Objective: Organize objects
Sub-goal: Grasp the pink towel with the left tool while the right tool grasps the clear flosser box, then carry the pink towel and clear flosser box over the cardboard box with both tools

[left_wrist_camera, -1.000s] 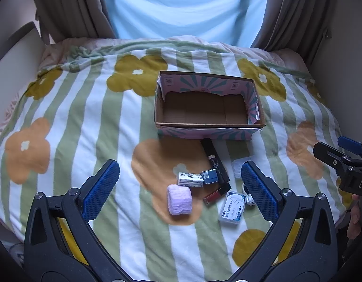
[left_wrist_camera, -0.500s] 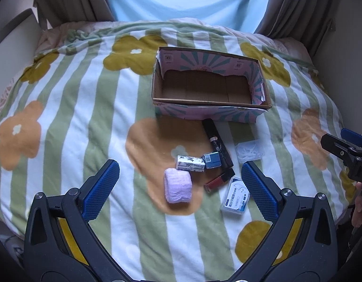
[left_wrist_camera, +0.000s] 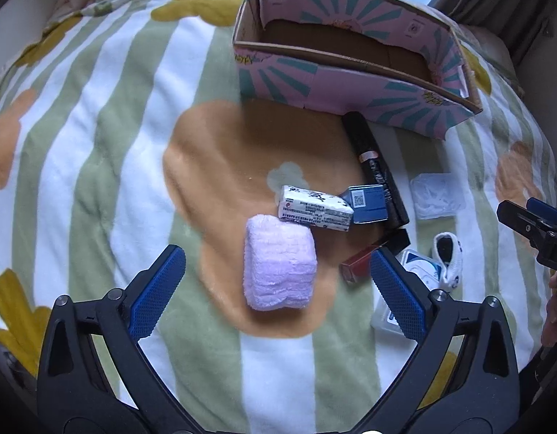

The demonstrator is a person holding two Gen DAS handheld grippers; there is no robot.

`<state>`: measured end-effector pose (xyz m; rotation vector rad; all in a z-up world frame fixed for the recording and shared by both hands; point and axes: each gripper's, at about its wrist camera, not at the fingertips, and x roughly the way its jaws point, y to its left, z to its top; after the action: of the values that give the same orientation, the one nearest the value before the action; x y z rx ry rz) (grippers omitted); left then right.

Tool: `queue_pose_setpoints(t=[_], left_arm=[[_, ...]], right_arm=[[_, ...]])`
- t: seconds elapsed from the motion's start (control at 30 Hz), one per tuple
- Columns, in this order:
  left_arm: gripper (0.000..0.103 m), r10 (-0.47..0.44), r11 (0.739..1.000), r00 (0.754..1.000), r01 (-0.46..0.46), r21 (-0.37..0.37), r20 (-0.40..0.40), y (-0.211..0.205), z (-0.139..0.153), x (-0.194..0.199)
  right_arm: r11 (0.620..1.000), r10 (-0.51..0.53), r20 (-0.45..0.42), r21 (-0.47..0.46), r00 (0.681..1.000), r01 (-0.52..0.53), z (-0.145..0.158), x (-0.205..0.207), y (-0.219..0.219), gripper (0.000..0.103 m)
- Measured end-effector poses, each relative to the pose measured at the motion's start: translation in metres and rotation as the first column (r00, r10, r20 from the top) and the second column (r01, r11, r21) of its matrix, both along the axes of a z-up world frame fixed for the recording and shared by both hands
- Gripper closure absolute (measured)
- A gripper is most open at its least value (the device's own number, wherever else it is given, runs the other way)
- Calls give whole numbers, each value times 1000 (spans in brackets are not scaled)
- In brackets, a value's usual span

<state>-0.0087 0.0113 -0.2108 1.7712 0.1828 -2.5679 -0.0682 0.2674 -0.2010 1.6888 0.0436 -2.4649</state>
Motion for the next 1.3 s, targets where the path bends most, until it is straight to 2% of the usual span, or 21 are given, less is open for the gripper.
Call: queue_pose_setpoints(t=[0.17,0.37,0.47,0.53,0.6,0.63,0.7,0.8,1.07,1.3], left_arm=[[7,6,1000,999,-5,-13,41,-1,-41,-8],[16,15,1000,997,-15,-5,73,-1,-67,-17],[30,13,1000,997,-13,2,76,0,-73,-21],[45,4,1000,997,-4,-1,78,2,-76,-24],[53,-12,1000,997,13,-12,79,5,-77,-27],[54,-17,1000,997,19,-18,81,6,-78,-28],[56,-19,1000,997,20,-20,81,7,-78,-29],[58,-18,1000,996,19,-14,86,5,-80,-31],[60,-15,1000,997,15,3,74,2,-74,-33],[60,-22,1000,1000,22,7,22,1,-42,-33]], right_arm=[[1000,13,39,3,999,-13,-40,-21,-8,1],[1000,14,76,15,997,-15,-68,-38,-16,1],[1000,2,96,24,995,-4,-77,-42,-14,1],[1000,-8,111,25,994,5,-83,-43,-11,1],[1000,-11,130,20,991,8,-89,-43,-9,9],[1000,-7,141,8,990,6,-92,-43,-9,18],[1000,0,161,20,987,-4,-96,-42,-10,26],[999,7,151,49,989,-15,-96,-36,-10,26],[999,1,136,36,991,-6,-86,-15,8,26],[1000,-5,82,20,997,3,-48,19,27,26]])
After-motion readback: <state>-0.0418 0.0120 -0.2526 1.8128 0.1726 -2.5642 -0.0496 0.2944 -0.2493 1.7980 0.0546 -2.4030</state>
